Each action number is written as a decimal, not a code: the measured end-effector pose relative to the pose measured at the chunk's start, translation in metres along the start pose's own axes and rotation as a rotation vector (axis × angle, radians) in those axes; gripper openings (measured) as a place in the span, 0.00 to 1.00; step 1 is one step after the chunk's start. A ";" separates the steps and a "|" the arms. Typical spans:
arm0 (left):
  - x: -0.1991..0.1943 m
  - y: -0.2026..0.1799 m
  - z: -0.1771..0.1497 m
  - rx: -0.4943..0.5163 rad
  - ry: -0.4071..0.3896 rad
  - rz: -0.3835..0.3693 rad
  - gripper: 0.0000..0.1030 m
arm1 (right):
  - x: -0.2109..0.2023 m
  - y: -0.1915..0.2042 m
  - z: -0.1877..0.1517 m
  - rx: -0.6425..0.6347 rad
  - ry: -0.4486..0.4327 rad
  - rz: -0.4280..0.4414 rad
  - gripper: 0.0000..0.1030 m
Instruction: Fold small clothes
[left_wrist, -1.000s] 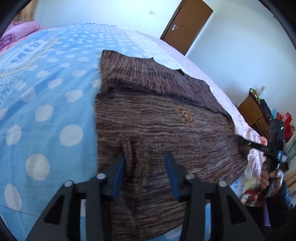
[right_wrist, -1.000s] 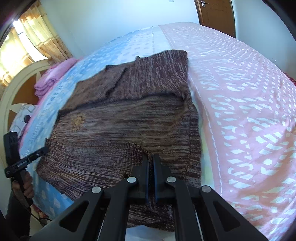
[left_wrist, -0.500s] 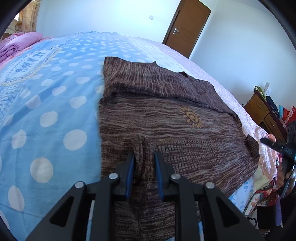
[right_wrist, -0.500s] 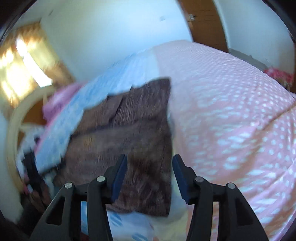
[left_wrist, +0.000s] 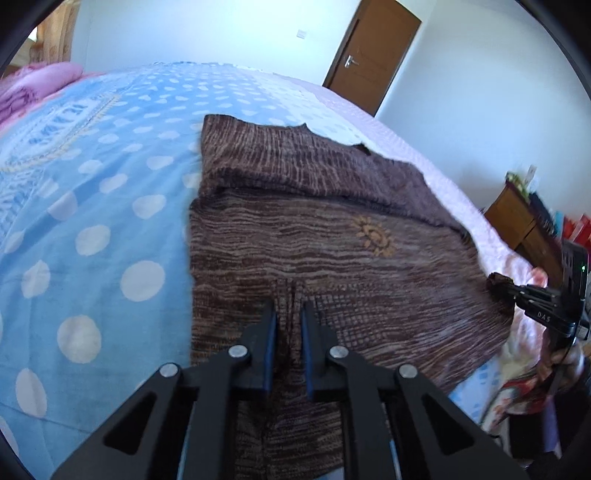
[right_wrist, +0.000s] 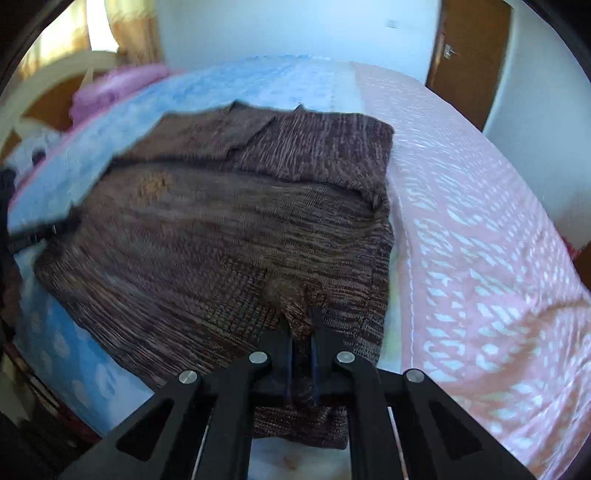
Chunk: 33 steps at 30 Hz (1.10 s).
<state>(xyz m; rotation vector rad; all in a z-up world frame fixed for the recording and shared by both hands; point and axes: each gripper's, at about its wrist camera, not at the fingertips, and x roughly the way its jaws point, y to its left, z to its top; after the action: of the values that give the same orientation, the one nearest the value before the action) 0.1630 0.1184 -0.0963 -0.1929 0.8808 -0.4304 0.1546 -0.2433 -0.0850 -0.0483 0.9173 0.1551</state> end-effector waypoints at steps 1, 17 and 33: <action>-0.003 0.000 0.002 -0.006 -0.008 0.001 0.12 | -0.008 -0.004 0.002 0.027 -0.025 0.008 0.06; -0.032 -0.012 0.062 -0.046 -0.147 -0.007 0.12 | -0.056 -0.024 0.060 0.185 -0.227 0.115 0.06; 0.003 0.015 0.125 -0.116 -0.159 0.057 0.12 | -0.037 -0.025 0.122 0.099 -0.290 0.026 0.06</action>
<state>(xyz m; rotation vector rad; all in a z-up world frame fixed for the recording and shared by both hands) 0.2665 0.1288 -0.0251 -0.3038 0.7532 -0.3063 0.2330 -0.2592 0.0179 0.0763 0.6347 0.1367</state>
